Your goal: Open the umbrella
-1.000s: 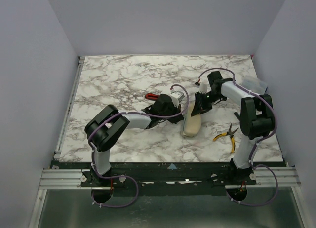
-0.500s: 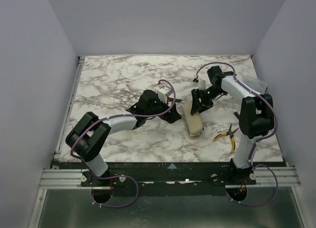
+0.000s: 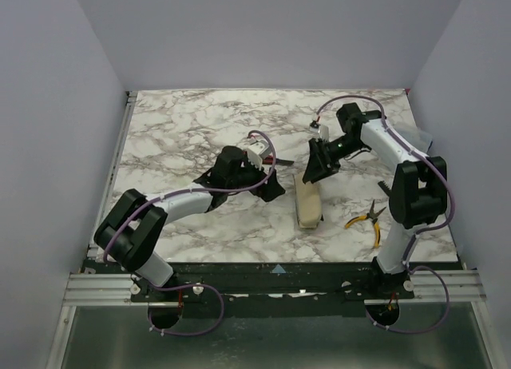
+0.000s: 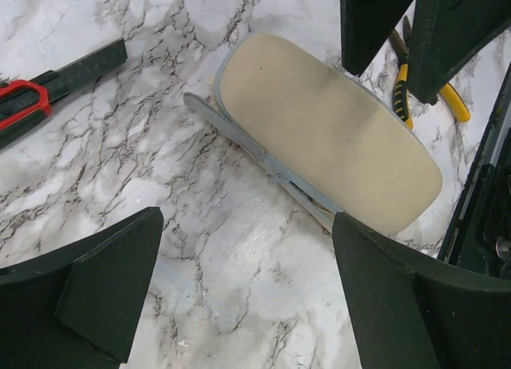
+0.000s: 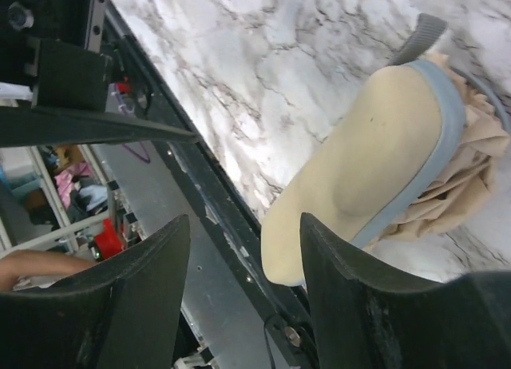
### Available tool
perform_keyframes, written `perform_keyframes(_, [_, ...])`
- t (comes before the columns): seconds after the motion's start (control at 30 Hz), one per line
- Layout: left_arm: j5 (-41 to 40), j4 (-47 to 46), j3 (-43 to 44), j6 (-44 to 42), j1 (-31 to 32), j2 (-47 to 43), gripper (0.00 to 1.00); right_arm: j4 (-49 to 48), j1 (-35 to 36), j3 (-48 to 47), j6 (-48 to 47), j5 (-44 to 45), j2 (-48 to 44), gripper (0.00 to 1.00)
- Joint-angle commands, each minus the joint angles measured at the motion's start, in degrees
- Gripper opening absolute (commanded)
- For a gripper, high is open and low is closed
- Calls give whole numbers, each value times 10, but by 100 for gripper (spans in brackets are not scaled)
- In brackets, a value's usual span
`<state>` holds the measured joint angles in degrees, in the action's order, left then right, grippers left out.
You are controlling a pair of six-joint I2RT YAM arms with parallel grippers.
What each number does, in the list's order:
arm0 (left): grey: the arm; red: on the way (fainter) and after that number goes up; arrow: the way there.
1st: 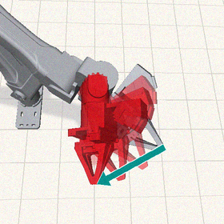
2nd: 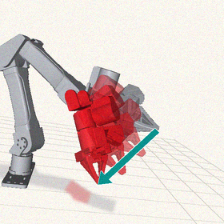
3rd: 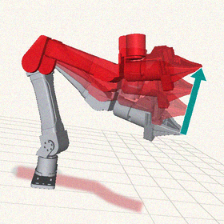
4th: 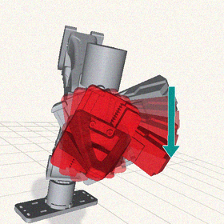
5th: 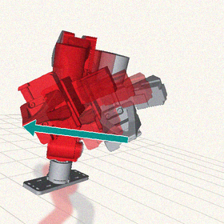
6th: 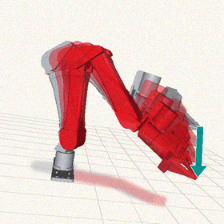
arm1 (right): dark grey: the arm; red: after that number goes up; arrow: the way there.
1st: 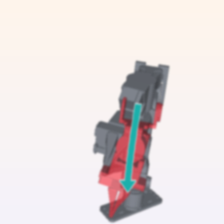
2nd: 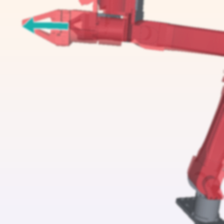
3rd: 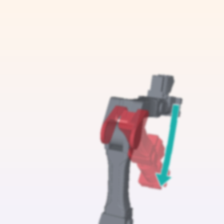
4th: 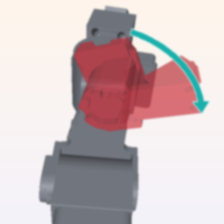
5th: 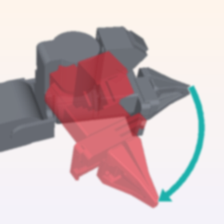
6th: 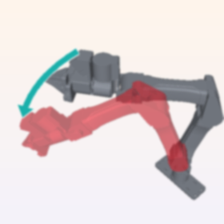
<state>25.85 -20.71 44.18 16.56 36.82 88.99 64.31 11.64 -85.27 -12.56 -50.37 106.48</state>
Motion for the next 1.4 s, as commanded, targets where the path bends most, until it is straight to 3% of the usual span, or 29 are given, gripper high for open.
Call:
perform_keyframes(0.0, [22,16,4,-9,-15,-21,90,-3,22,-4,6,-58,7,60])
perform_keyframes(0.13, [28,19,-3,-30,-15,-43,89,-2,27,-29,5,-60,24,59])
perform_keyframes(0.23, [35,13,-16,-53,-15,-59,86,-28,7,-32,15,-44,-17,52])
perform_keyframes(0.37, [42,8,-24,-84,-14,-69,81,-100,-54,17,106,52,-76,32])
perform_keyframes(0.47, [35,6,-19,-91,-14,-64,79,-91,-112,66,124,87,-79,21])
perform_keyframes(0.67, [32,3,-4,-81,-14,-45,78,-90,-130,162,122,125,-68,15])
perform_keyframes(0.83, [28,3,-2,-78,-14,-39,78,-97,-99,173,124,120,-64,19])
perform_keyframes(1.03, [19,-1,-2,-66,-14,-33,78,-122,-43,166,160,112,-68,38])
perform_keyframes(1.2, [16,0,-1,-63,-14,-33,78,-145,2,145,186,132,-54,44])
perform_keyframes(1.37, [8,4,-7,-67,-14,-38,78,-149,35,111,218,196,-43,61])
